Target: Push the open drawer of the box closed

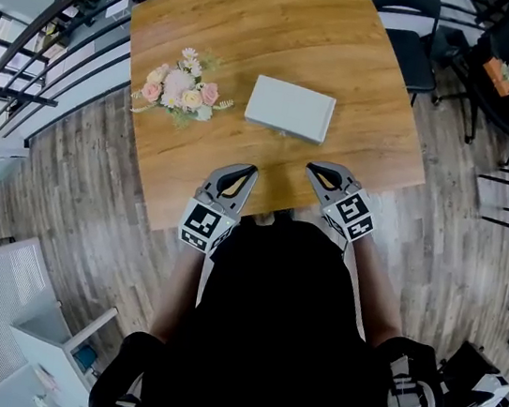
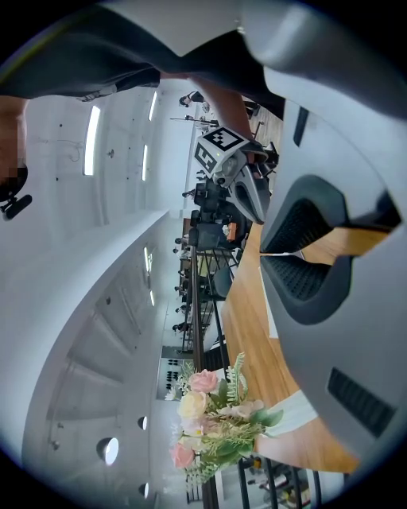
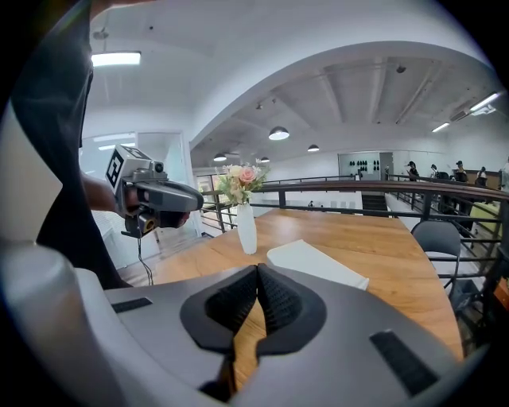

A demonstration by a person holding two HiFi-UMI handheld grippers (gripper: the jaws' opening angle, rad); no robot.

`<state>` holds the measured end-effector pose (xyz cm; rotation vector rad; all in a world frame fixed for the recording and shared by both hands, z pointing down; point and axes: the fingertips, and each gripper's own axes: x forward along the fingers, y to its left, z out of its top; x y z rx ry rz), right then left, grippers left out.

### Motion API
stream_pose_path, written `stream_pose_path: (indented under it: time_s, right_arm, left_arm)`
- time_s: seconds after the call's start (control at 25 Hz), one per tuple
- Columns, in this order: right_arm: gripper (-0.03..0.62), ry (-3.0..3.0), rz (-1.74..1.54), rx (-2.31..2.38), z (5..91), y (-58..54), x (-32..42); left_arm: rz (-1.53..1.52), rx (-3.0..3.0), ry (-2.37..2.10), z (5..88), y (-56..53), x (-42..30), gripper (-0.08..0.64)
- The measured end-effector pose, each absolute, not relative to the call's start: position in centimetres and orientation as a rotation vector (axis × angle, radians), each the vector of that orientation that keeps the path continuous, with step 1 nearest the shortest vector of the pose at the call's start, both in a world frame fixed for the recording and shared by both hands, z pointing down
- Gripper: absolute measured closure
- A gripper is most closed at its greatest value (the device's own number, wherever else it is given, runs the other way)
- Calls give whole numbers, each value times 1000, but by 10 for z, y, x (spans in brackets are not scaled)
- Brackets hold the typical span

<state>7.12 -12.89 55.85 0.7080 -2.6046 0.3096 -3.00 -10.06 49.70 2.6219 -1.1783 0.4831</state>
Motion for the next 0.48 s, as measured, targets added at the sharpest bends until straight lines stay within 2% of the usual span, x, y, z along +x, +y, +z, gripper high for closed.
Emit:
stream_pose_path:
  time_s: [0.48]
  right_arm:
    - [577,-2630,298,702,556,-129,68]
  left_arm:
    - [509,2610,-1185,498,-98,-29,531]
